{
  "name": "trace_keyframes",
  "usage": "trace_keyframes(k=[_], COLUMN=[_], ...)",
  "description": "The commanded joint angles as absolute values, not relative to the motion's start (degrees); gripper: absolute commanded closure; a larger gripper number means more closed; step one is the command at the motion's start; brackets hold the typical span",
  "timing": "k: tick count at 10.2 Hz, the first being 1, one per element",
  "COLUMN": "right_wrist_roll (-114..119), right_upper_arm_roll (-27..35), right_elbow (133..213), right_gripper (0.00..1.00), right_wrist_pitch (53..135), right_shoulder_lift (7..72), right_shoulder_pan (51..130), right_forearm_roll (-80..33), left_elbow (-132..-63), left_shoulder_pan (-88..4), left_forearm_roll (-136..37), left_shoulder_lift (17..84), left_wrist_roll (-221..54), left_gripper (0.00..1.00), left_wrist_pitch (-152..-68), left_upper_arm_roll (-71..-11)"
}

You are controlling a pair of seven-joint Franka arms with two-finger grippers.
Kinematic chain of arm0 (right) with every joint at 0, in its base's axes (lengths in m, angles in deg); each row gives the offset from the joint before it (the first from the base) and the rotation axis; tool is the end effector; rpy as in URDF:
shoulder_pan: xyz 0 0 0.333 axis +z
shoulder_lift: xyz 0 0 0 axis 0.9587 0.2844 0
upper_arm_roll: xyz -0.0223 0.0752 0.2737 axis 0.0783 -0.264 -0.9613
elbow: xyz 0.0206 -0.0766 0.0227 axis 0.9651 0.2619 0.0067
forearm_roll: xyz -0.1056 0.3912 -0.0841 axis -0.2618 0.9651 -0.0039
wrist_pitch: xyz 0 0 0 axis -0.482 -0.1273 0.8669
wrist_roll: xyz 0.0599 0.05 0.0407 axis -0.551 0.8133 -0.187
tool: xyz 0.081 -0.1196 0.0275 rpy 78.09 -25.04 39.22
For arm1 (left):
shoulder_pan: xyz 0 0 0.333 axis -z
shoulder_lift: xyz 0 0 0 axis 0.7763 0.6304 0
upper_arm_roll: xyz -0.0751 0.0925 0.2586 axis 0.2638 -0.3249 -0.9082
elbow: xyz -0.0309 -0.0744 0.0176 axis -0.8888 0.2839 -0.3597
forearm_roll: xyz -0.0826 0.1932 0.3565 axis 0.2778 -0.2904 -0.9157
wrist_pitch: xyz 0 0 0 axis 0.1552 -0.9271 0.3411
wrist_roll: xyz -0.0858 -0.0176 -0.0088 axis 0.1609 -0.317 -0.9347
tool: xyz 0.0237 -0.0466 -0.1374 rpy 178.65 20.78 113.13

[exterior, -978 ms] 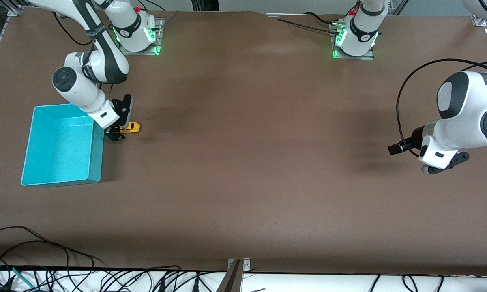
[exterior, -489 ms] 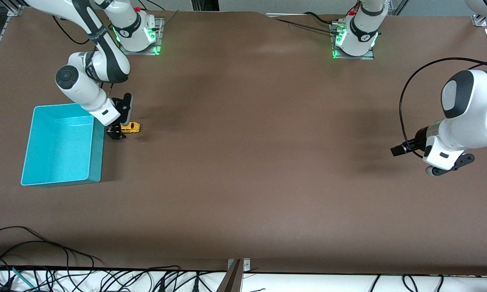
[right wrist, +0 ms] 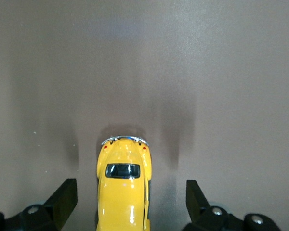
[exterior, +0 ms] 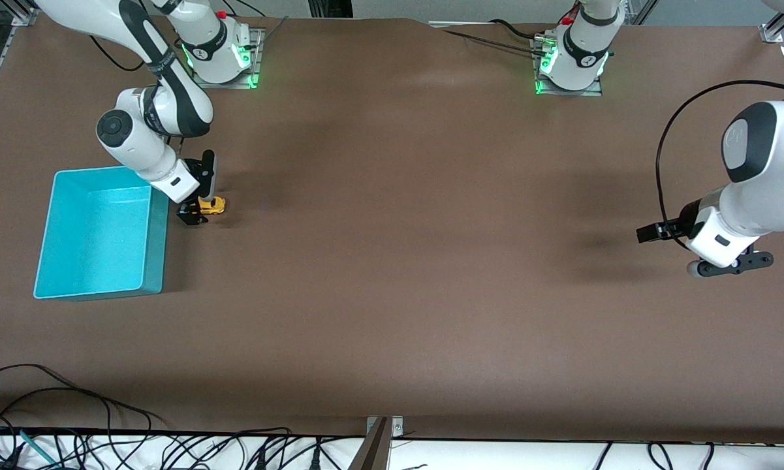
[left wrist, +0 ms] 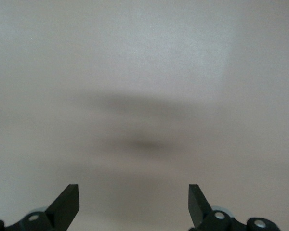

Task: Wind up and store yellow beetle car
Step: 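Lift the car with the right gripper and carry it over the box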

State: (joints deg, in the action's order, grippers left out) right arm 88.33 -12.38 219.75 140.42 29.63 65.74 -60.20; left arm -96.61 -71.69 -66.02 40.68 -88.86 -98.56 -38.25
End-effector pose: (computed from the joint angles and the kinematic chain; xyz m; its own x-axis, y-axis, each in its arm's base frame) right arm 0.4638 0.0341 0.1003 -0.0619 0.9970 0.0459 0.9968 0.0594 0.0543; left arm 0.6239 0.0218 0.3407 0.9779 0.1616 -0.1329 0.1562 -0.9864 -0.0509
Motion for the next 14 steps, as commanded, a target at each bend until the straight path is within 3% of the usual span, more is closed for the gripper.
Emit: trace_keyframes(k=[1, 4, 6, 7, 9, 14], right_wrist_roll=[90.6, 91.2, 91.4, 91.4, 91.3, 91.3], right_upper_arm_roll=[-13.1, -13.1, -13.2, -13.2, -13.5, -14.7], right_elbow=[220.3, 220.3, 220.3, 220.3, 220.2, 220.1], right_gripper=[0.08, 0.45, 0.69, 0.77, 0.81, 0.80], right_wrist_pitch=[141.2, 141.1, 140.6, 138.7, 134.0, 119.4], right_shoulder_lift=[29.3, 29.0, 28.0, 26.9, 23.2, 11.5], right_shoulder_pan=[64.2, 63.7, 63.6, 63.6, 63.6, 63.6], right_forearm_roll=[-60.2, -60.3, -60.3, -60.3, -60.3, -60.0], left_elbow=[-96.4, -94.8, -91.8, -91.3, -91.3, -90.9], left_shoulder_pan=[-72.9, -73.0, -73.0, -73.0, -72.9, -72.9], left_forearm_roll=[-64.8, -64.7, -64.7, -64.7, -64.7, -64.7], left_shoulder_lift=[37.3, 37.0, 37.0, 37.0, 37.4, 38.4], left_wrist_roll=[-83.1, -80.5, -80.3, -80.4, -80.2, -79.5], left_gripper=[0.00, 0.00, 0.00, 0.00, 0.00, 0.00], left_wrist_pitch=[-96.1, -95.0, -89.7, -88.5, -88.4, -88.8], left_upper_arm_roll=[-38.3, -38.3, -38.3, -38.3, -38.3, -38.3])
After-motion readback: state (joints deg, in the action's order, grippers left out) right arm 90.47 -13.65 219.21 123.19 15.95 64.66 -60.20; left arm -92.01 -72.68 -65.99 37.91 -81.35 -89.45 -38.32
